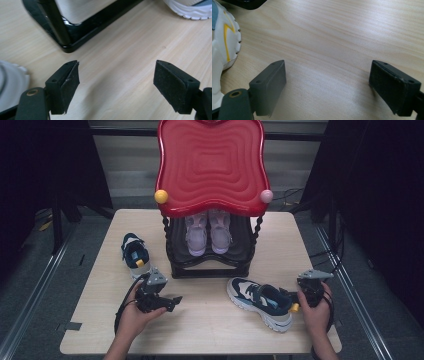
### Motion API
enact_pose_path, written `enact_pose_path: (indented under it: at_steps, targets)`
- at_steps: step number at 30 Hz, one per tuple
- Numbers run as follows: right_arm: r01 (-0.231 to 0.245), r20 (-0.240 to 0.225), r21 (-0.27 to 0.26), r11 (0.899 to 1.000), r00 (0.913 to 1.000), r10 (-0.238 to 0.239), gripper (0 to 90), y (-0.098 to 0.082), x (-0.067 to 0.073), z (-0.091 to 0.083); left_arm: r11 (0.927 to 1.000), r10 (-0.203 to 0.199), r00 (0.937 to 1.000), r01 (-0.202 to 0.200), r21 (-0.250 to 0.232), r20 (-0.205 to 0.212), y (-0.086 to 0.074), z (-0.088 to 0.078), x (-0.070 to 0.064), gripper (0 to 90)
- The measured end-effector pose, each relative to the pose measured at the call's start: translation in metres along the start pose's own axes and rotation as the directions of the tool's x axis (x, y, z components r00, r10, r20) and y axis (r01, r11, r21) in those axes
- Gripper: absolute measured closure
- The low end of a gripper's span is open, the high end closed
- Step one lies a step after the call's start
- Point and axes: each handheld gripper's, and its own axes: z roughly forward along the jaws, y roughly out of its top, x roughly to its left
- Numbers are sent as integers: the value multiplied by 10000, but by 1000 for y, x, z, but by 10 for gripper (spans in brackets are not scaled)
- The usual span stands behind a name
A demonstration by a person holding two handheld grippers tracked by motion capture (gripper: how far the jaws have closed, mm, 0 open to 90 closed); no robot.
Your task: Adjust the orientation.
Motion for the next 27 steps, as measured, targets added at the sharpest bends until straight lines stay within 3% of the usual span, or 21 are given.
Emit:
enact_pose_path:
  at_steps: [17, 21, 27]
  targets:
    - [-4, -2, 7, 10000, 10000, 4, 137, 0, 0, 0, 9998, -62, 9958, 80, 199, -916, 35, -46, 42, 203]
    - [-5, -4, 7, 10000, 10000, 5, 137, 0, 0, 0, 9987, -87, 9926, 146, 480, -1215, 45, -52, 54, 203]
    - [8, -16, 9, 10000, 10000, -8, 137, 0, 0, 0, 9988, -57, 9858, 138, 467, -1676, 54, -55, 68, 203]
